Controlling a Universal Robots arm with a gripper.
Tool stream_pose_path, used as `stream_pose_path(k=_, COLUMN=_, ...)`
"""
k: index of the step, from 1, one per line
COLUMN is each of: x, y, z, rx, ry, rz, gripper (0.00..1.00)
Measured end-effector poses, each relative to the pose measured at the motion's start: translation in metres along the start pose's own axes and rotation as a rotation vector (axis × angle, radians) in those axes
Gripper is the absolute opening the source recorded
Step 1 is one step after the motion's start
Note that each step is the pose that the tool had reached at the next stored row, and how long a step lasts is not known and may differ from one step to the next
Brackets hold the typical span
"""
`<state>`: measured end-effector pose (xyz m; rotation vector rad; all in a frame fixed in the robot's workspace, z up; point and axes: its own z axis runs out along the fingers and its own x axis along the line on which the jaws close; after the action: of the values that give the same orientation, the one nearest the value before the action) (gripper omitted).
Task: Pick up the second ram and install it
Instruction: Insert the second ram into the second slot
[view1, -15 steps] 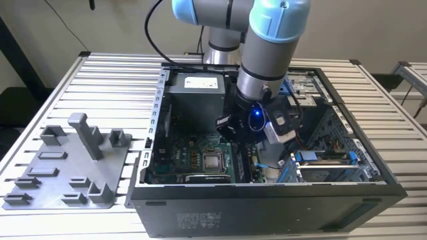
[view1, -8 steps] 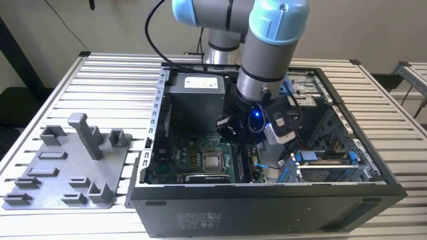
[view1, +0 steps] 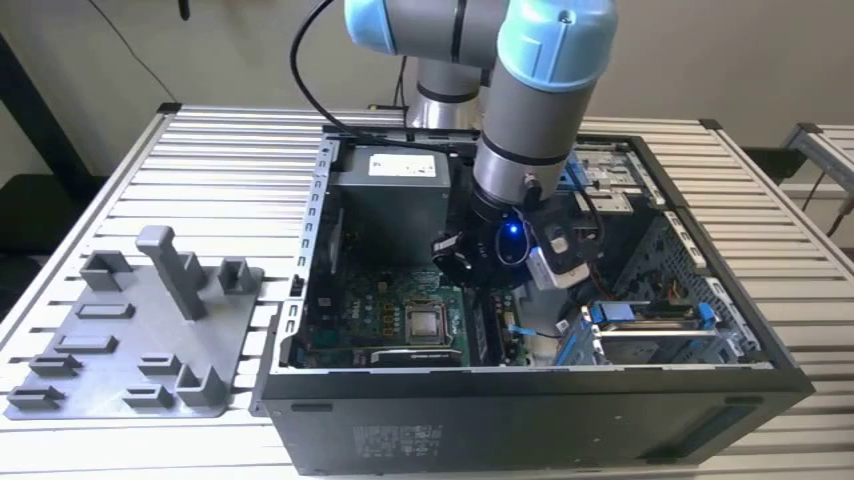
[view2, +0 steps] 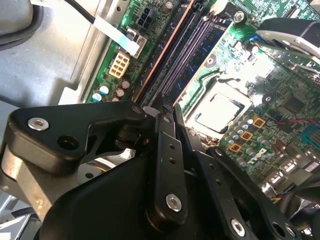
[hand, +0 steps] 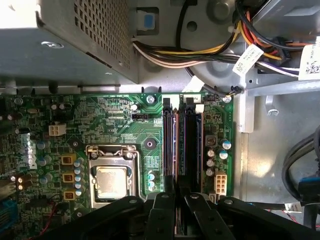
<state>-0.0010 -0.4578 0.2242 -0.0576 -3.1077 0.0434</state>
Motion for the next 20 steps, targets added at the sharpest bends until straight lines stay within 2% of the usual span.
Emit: stream_pose_path(k=20, x=-0.0015, y=0.0007, z=0.0051, rx=0.0, ry=0.0, rz=0.0, gripper=0.14)
